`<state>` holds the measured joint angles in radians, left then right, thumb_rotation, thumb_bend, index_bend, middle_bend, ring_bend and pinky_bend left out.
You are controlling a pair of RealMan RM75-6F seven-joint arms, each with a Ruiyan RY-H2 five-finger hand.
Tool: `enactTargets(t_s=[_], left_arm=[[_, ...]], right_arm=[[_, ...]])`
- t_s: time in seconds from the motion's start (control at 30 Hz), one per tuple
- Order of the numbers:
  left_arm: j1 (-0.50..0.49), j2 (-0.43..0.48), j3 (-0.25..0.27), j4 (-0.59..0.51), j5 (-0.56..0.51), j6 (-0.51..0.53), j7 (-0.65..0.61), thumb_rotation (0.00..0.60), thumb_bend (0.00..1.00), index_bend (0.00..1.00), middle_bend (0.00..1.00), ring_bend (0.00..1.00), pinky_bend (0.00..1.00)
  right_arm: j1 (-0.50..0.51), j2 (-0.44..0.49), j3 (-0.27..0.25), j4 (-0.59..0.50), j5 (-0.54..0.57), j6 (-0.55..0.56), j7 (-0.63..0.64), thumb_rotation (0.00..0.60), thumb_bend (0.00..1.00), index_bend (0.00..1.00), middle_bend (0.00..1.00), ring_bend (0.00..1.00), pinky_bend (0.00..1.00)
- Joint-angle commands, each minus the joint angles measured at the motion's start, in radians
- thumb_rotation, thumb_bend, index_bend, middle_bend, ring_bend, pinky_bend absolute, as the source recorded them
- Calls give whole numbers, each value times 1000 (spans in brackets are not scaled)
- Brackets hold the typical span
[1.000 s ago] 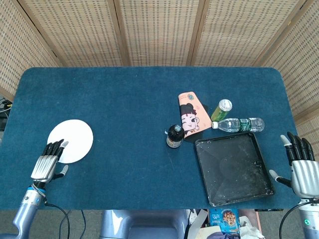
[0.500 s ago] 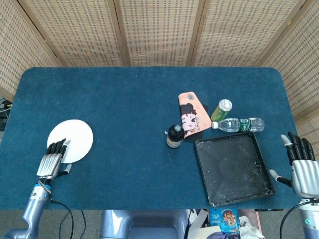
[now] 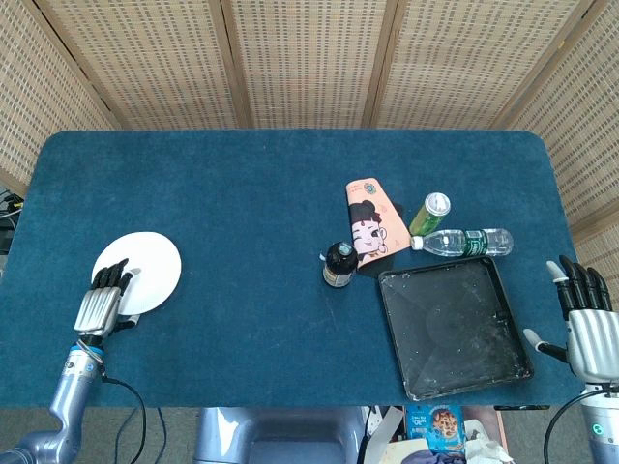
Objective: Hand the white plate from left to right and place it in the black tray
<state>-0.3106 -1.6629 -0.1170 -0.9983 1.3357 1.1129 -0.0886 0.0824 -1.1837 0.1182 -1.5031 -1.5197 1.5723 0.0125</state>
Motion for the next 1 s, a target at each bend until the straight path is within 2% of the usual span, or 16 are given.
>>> enactTargets(t_s=[0.03,0.1,0.27,0.5,0.8,1.0], left_arm=[[1,-7,-9,13,-3,17,-9,600,427,438,0,0,0],[1,-12,-14,21,-8,24,-11,600,458,519,0,0,0],[3,-24,-26,35,6,74,-51,600,486,601,0,0,0],[5,-1,-25,12,90,208,-116,600,497,633,0,0,0],[-16,99,17,-104,290,412,-113,600,500,664,0,0,0],[-59,159,51,-203,410,457,-109,600,500,691,0,0,0]], right_arm=[[1,0,1,1,3,-4,2,600,0,0,0,0,0],[3,0,1,1,4,-7,2,600,0,0,0,0,0],[3,-1,0,1,4,-8,1,600,0,0,0,0,0],[3,-1,1,1,7,-7,0,600,0,0,0,0,0],[4,-4,6,0,17,-9,-15,600,0,0,0,0,0],[7,-10,9,0,28,-17,-38,600,0,0,0,0,0]])
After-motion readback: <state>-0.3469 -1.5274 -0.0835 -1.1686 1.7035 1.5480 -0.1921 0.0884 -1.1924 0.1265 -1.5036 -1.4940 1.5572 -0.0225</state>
